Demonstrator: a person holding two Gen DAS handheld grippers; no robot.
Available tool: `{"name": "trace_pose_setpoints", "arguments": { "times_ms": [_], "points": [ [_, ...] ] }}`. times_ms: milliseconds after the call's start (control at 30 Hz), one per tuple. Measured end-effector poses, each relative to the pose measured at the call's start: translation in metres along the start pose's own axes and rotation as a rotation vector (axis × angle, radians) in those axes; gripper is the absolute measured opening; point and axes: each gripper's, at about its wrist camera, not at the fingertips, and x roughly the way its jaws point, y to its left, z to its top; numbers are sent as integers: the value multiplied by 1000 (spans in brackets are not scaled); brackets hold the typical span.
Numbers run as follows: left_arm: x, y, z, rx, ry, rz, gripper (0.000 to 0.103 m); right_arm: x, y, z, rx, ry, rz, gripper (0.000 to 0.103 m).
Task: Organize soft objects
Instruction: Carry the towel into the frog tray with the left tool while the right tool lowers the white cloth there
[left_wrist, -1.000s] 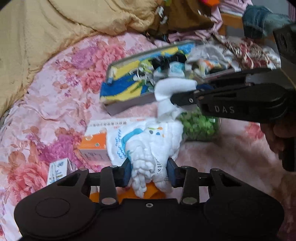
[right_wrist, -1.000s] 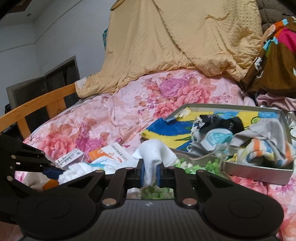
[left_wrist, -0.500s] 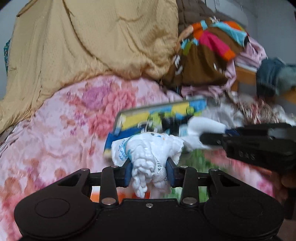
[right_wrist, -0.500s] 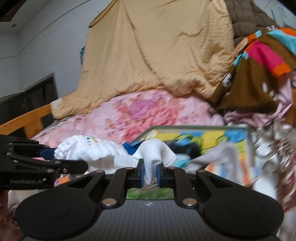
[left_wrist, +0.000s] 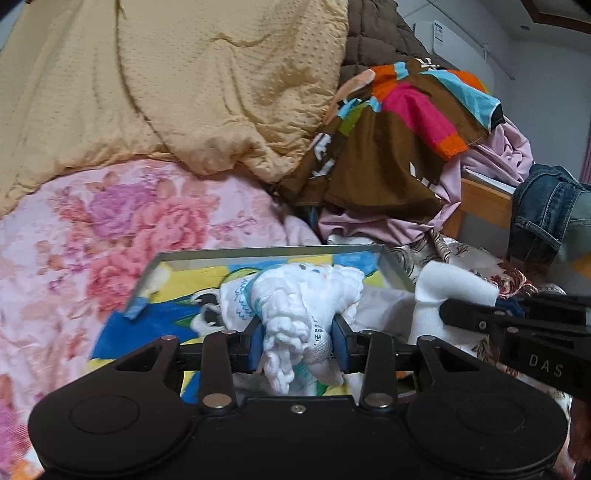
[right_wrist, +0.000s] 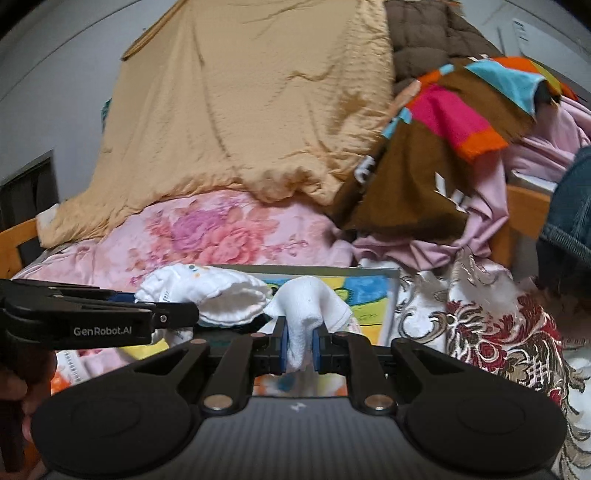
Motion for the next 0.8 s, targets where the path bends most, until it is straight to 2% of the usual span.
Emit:
{"name": "trace_pose_setpoints", "arguments": {
  "times_ms": [300,533,800],
  "points": [
    [36,-1,-5,-59,25,4,40,29,-16,-10,58,19,19,14],
    [49,-7,-11,-50,22,-6,40,36,-16,-16,77,40,26,14],
    [61,-6,-11,-64,58,-18,41,44,-16,-22,95,69,31,14]
  ]
}}
